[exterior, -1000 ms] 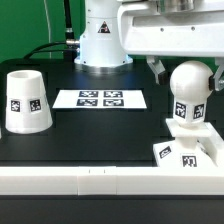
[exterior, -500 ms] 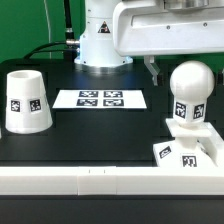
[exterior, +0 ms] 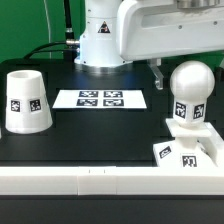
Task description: Assemble lamp
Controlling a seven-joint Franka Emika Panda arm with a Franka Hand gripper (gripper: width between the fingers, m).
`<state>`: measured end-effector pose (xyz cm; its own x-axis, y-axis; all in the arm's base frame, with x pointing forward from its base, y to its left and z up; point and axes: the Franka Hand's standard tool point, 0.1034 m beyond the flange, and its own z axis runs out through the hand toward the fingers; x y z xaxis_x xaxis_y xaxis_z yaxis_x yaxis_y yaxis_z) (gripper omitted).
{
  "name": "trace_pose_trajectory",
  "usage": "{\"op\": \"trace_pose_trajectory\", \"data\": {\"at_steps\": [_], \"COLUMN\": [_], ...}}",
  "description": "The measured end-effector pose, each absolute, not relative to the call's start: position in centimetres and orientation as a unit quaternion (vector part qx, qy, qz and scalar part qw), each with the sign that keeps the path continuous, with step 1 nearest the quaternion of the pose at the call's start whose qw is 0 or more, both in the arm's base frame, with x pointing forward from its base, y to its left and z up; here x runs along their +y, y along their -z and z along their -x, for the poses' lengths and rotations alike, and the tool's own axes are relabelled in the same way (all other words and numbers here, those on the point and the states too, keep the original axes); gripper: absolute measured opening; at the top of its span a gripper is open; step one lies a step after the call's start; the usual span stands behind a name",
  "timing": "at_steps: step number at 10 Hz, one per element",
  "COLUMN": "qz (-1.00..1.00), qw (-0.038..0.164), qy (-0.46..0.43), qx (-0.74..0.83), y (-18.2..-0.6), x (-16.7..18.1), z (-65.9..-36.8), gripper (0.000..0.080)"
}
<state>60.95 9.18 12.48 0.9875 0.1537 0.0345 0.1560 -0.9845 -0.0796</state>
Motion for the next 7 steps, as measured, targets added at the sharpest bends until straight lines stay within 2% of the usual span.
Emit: {"op": "trace_pose_trajectory", "data": {"at_steps": [7], "qz": [0.917], "qw": [0.012], "qy": [0.024], "qx": [-0.397], "y": [-12.42], "x": [9.76], "z": [-60.98], "gripper": [0.0698]}}
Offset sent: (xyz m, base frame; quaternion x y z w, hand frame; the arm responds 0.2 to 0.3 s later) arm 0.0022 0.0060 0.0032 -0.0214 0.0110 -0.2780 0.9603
